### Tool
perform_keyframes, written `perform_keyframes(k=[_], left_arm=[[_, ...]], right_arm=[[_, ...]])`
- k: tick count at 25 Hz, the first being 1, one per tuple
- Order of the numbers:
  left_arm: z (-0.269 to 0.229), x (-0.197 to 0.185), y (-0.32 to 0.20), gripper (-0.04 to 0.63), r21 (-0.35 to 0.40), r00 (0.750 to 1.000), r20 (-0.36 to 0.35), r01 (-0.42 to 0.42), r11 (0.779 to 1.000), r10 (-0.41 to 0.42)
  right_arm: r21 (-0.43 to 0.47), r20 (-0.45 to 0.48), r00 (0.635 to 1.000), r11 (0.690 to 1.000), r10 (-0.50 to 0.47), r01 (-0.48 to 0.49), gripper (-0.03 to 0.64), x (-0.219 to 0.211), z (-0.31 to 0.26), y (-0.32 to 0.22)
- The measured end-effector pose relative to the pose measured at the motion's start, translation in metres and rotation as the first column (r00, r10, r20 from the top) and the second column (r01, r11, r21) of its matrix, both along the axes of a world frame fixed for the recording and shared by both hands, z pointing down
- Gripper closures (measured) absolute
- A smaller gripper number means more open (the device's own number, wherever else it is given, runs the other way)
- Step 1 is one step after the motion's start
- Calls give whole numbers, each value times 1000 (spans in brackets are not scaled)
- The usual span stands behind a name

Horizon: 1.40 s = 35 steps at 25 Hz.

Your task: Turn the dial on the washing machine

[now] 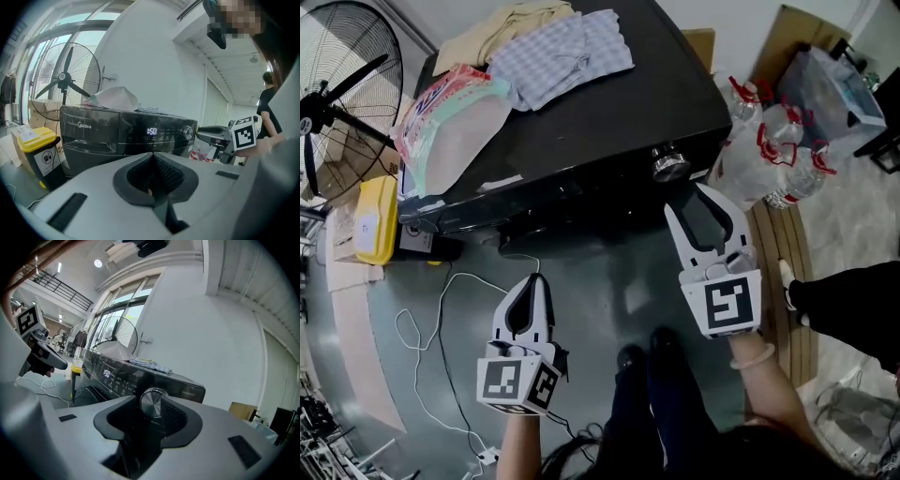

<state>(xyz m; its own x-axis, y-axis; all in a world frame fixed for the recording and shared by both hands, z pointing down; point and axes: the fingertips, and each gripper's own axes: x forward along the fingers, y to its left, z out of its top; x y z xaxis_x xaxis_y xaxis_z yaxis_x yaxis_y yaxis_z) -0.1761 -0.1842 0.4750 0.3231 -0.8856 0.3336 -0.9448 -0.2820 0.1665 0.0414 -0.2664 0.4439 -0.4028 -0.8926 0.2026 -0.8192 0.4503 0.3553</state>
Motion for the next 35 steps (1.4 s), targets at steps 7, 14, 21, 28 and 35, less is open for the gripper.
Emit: perform_keyframes(k=[7, 14, 21, 28, 35], left_arm=[[9, -2, -9, 578, -14, 1000, 0, -3, 1000, 3], [17, -4, -20, 578, -32, 1000, -8, 12, 999, -13], [25, -1, -26, 578, -43, 1000, -16, 13, 999, -14], [29, 4, -29, 578, -50, 1000, -19, 9, 999, -10], [28, 10, -30, 578, -54, 999, -31, 4, 999, -6]], right_arm=[[-19, -20, 999, 999, 45, -45, 350, 2, 15, -22], [-9, -113, 992, 999, 48, -49, 325, 0, 24, -42], [12, -118, 990, 997, 78, -77, 331, 0, 26, -48], [-26, 72, 991, 994, 111, -109, 325, 3, 25, -49], [-127, 266, 949, 982, 170, -140, 325, 11, 31, -48]])
